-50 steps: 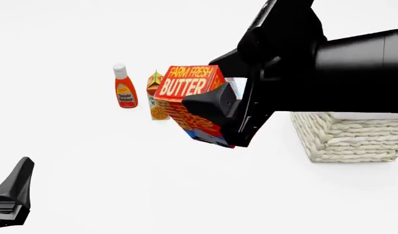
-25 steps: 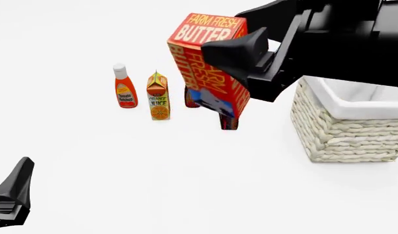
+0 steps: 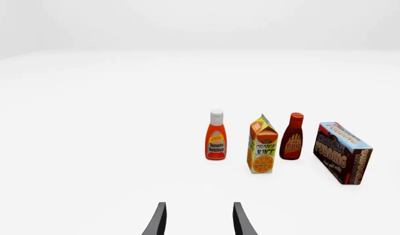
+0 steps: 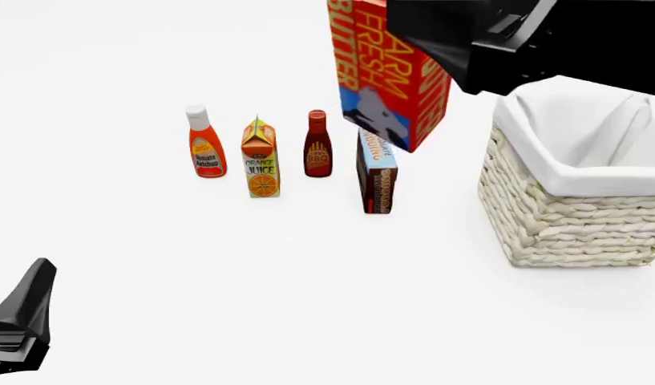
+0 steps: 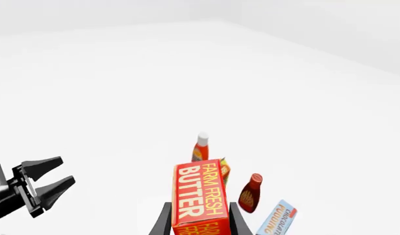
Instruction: Pick the butter and place it in the basket.
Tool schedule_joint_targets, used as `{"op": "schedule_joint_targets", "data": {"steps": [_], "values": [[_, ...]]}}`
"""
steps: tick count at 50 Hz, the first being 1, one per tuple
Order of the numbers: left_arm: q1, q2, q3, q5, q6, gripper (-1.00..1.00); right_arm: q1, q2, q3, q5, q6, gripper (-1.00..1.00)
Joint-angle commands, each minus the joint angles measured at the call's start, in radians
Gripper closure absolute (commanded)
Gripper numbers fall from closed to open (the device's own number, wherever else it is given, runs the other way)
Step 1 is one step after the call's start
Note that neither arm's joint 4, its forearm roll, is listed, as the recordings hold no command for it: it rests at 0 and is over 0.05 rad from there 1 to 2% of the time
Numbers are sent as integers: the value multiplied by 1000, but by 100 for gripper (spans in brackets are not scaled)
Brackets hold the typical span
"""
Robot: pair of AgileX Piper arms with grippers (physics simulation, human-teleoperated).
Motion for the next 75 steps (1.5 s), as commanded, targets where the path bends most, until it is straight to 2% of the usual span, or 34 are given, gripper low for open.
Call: {"op": "schedule_joint_targets", "data": {"steps": [1, 2, 3, 21, 43, 61, 75], "values": [[0, 0, 0, 0, 0, -100, -24, -27, -13, -17, 44, 100], [0, 0, 0, 0, 0, -100, -24, -27, -13, -17, 44, 100], [0, 0, 0, 0, 0, -100, -94, -40, -3, -55, 76, 100], [0, 0, 0, 0, 0, -100, -218, -112, 69, -131, 127, 100], [0, 0, 0, 0, 0, -100, -370, -142, 96, -171, 124, 100], [0, 0, 0, 0, 0, -100, -439, -177, 112, -158, 128, 100], [0, 0, 0, 0, 0, -100, -502, -182, 143, -187, 138, 100]]}}
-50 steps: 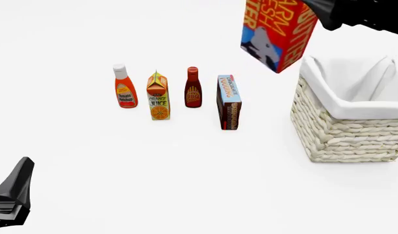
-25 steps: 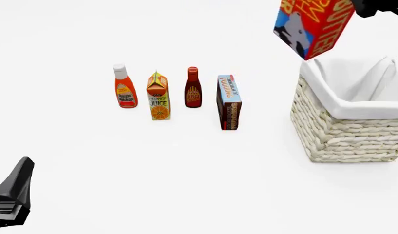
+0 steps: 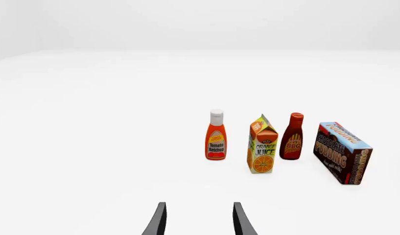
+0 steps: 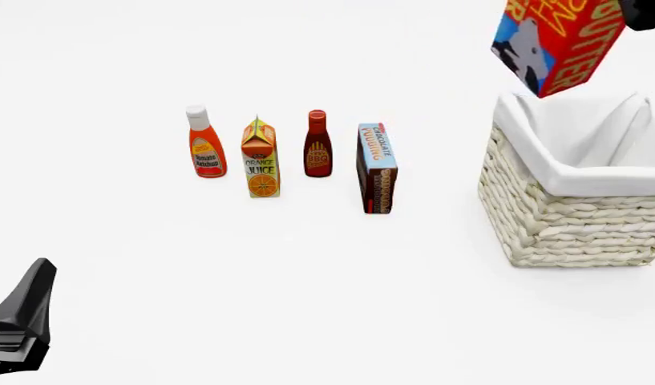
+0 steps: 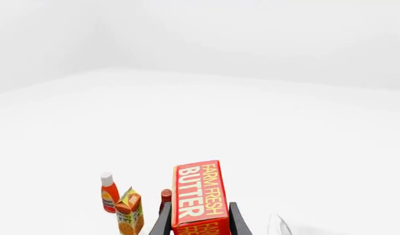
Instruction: Pick the butter and place it in the basket.
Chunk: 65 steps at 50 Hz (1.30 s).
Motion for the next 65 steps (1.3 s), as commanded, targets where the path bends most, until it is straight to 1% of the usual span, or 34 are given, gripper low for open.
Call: {"op": "schedule_joint_targets", "data": {"steps": [1, 13, 21, 33, 39, 52, 57, 65], "values": [[0, 0, 0, 0, 0, -100, -47, -14, 5, -24, 28, 100], [0, 0, 0, 0, 0, -100, -88, -6, 26, -53, 25, 100], [0, 0, 0, 0, 0, -100, -138, 20, 43, -81, 22, 100], [0, 0, 0, 0, 0, -100, -175, 33, 54, -93, 17, 100], [0, 0, 0, 0, 0, -100, -213, 49, 55, -99, 21, 100], [0, 0, 0, 0, 0, -100, -262, 73, 59, -114, 27, 100], [0, 0, 0, 0, 0, -100, -300, 99, 66, -136, 28, 100], [0, 0, 0, 0, 0, -100, -326, 114, 80, -152, 32, 100]]}}
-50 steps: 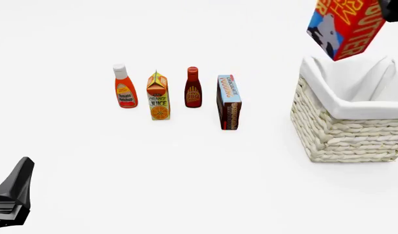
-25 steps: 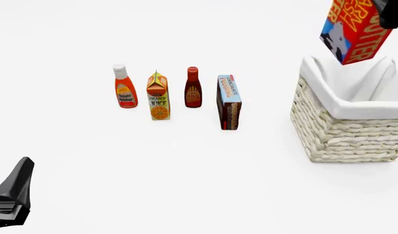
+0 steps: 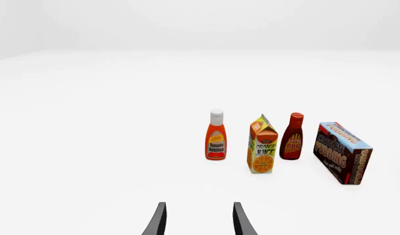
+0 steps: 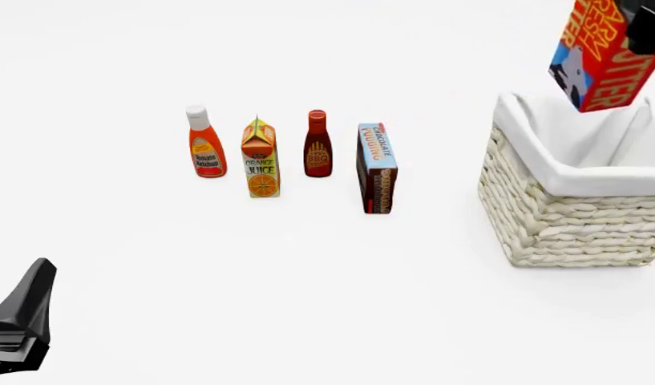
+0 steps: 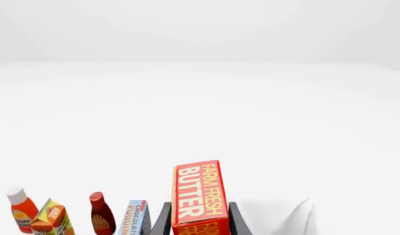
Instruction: Pick the butter and place it in the basket.
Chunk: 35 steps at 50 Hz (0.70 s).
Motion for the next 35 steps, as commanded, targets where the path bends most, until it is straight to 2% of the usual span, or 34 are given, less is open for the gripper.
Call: {"op": "schedule_joint_targets", "data": {"steps": [1, 26, 35], "values": [[0, 0, 0, 0, 0, -100, -48, 17, -1, -30, 23, 100], [0, 0, 0, 0, 0, -100, -88, 28, 48, -61, 37, 100], [0, 0, 0, 0, 0, -100, -99, 83, 44, -110, 46, 100]]}}
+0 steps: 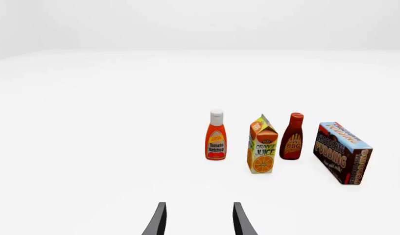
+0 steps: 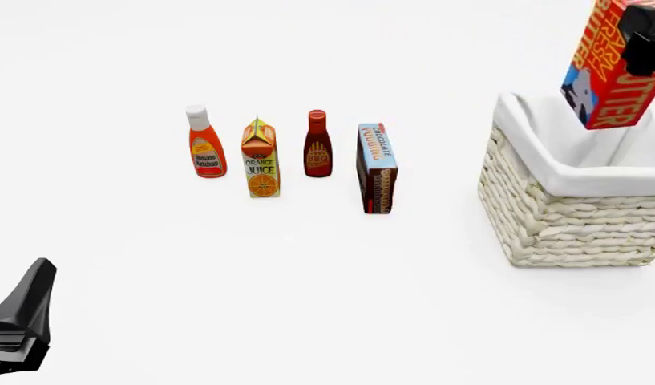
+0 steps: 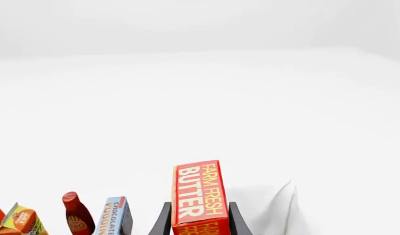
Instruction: Pick the butter and place it in the basket.
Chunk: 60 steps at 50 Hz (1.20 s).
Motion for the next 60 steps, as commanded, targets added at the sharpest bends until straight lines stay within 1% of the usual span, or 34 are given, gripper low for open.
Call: {"op": "schedule_joint_targets", "data": {"steps": [1, 11, 19, 26, 40, 60], "values": [[0, 0, 0, 0, 0, -100, -14, 39, -13, -49, 27, 100], [0, 0, 0, 0, 0, -100, -29, 79, -28, -68, 20, 100], [0, 0, 0, 0, 0, -100, -41, 90, -15, -84, 17, 100], [0, 0, 0, 0, 0, -100, -59, 95, -21, -78, 20, 100], [0, 0, 0, 0, 0, -100, -84, 114, -15, -83, 7, 100], [0, 0, 0, 0, 0, -100, -92, 151, 2, -108, 9, 100]]}}
